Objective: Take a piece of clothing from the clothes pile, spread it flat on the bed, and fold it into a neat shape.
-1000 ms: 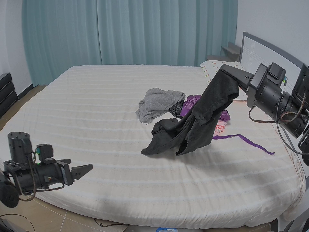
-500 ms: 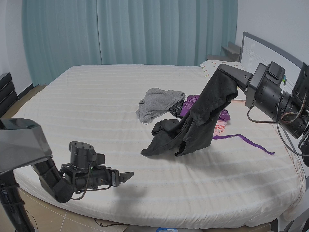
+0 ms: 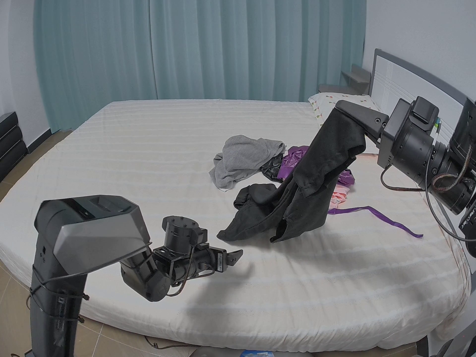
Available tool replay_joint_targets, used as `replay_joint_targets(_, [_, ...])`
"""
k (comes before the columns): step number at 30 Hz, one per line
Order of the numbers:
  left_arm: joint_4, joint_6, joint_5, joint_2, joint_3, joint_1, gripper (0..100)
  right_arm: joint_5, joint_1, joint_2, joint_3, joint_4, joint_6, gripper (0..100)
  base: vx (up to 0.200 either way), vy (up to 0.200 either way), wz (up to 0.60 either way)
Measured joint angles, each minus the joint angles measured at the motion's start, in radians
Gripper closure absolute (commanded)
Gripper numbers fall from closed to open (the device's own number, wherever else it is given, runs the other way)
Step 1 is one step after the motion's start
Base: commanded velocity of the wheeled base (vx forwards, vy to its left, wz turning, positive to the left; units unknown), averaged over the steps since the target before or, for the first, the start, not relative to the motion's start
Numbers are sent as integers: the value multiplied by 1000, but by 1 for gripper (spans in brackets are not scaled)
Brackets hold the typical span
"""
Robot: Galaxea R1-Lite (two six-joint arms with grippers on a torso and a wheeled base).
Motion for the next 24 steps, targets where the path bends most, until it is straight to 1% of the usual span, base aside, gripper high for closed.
replay_joint_targets(6, [-1, 7, 18, 90, -122, -27, 0, 0, 0, 0, -6, 1, 0, 100, 0, 0, 0])
replay_joint_targets(12, [3, 8, 78, 162, -250, -40, 0, 0, 1, -6, -4, 1, 0, 100, 0, 0, 0])
replay_joint_targets(13, [5, 6, 86, 174, -268, -41, 100, 0, 2, -8, -3, 1, 0, 100, 0, 0, 0])
replay_joint_targets(18, [-1, 0, 95, 210, -306, -44, 100, 0, -1, -9, 5, 0, 0, 100, 0, 0, 0])
replay_joint_targets(24, [-25, -24, 103, 217, -287, -33, 100, 0, -18, -4, 20, -1, 1, 100, 0, 0, 0])
